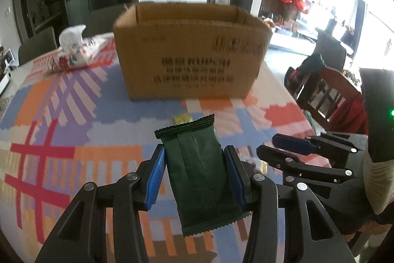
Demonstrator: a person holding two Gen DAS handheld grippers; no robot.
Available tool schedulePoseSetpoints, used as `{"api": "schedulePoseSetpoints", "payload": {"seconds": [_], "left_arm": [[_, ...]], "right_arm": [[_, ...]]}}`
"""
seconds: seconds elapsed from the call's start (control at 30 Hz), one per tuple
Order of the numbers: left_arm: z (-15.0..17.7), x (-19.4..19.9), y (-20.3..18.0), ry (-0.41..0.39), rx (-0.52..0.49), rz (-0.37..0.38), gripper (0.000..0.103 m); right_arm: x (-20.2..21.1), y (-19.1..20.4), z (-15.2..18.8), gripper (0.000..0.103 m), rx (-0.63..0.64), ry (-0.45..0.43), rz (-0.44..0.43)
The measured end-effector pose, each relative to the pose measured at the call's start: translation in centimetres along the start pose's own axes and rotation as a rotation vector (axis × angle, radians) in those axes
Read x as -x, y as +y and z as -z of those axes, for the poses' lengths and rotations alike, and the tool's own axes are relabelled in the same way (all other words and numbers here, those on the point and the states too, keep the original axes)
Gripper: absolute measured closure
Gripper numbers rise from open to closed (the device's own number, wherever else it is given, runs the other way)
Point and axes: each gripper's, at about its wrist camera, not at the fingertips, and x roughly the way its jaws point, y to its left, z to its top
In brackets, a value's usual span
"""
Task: Organize snacks
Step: 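Carry both snacks over the box and open both tools inside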
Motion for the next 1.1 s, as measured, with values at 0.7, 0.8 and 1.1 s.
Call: {"api": "schedulePoseSetpoints", "payload": {"seconds": [0.7,0.8,1.1], "left_arm": [[2.4,-3.2,0.1,0.102,0.019,-0.032,0.056],[2.5,-3.3,0.4,0.107,0.023,-0.034,0.056],[2.6,-3.4,1.0,0.11,0.042,-0.034,0.056]], "right_arm": [[-5.0,0.7,1.2,0.067,0.18,0.152,0.004],[-5.3,1.0,0.9,0.067,0.192,0.149,-0.002],[-6.2,2.6,0.3,0.049,0.271,0.143,0.013]]}}
